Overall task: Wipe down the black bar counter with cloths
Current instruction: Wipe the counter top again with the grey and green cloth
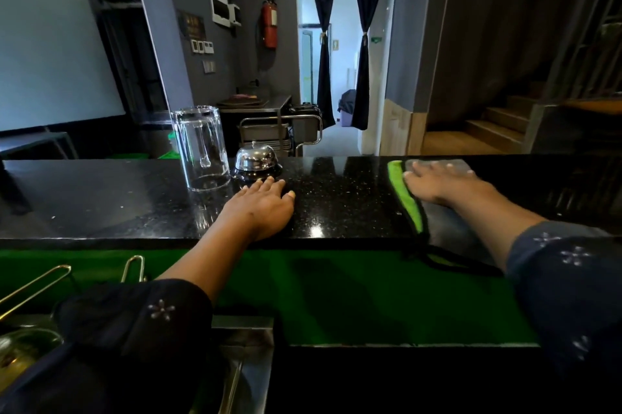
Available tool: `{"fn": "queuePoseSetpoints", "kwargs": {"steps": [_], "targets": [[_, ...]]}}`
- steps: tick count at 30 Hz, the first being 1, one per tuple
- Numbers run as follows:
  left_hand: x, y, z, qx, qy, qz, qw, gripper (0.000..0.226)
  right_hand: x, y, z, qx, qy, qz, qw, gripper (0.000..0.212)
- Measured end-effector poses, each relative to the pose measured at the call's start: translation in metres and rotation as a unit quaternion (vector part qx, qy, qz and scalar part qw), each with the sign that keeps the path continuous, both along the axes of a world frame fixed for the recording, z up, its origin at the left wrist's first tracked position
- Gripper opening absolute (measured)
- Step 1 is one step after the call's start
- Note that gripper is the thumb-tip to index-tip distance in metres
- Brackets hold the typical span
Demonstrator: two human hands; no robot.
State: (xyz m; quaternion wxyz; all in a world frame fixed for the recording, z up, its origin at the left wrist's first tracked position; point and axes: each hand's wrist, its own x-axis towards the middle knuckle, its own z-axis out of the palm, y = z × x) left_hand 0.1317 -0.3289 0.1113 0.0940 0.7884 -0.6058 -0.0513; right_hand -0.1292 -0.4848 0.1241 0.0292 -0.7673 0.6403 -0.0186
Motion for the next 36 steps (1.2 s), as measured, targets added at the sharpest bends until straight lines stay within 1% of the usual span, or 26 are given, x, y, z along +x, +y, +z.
{"fn": "queuePoseSetpoints", "kwargs": {"steps": [3,6,8,12,17,21,24,27,29,31,32,34,36], "targets": [[-0.002,0.003,0.001,0.007,0.003,0.003,1.0,0.059,0.053,0.038,-0.008,-0.007,-0.01,0.122,0.992,0.062],[-0.006,0.007,0.003,0.009,0.004,0.004,1.0,0.058,0.077,0.067,-0.01,0.005,-0.031,0.181,0.983,0.058],[-0.007,0.009,0.004,0.014,0.008,-0.001,1.0,0.058,0.077,0.069,-0.01,0.017,-0.038,0.186,0.982,0.057],[-0.005,0.006,0.002,0.012,0.005,-0.005,1.0,0.058,0.086,0.044,-0.003,0.029,-0.036,0.177,0.983,0.057],[-0.003,0.003,0.0,0.0,0.009,-0.011,1.0,0.057,0.135,0.006,-0.005,0.025,-0.03,0.174,0.984,0.058],[0.0,0.002,-0.001,-0.005,0.007,-0.015,1.0,0.056,0.167,-0.013,-0.006,0.019,-0.033,0.199,0.979,0.06],[0.003,0.002,-0.001,-0.006,0.007,-0.016,1.0,0.056,0.158,-0.027,-0.005,0.008,-0.033,0.226,0.974,0.062],[0.004,0.002,0.0,-0.006,0.009,-0.015,1.0,0.056,0.112,-0.051,-0.004,0.009,-0.037,0.192,0.981,0.068],[0.005,0.001,-0.001,-0.002,0.009,-0.014,1.0,0.057,0.062,-0.078,-0.011,0.016,-0.043,0.134,0.99,0.08],[0.005,0.0,-0.002,-0.003,0.005,-0.013,1.0,0.057,0.014,-0.09,-0.013,0.005,-0.018,0.071,0.997,0.093],[0.004,0.0,-0.002,-0.004,0.003,-0.011,1.0,0.057,0.0,-0.086,-0.01,0.008,-0.02,0.041,0.999,0.089],[0.002,-0.001,-0.002,-0.007,0.003,-0.009,1.0,0.057,-0.007,-0.065,-0.003,0.008,-0.018,0.001,1.0,0.07],[0.002,-0.003,-0.002,-0.009,0.003,-0.006,1.0,0.057,0.011,-0.044,0.002,-0.004,-0.001,0.013,1.0,0.063]]}}
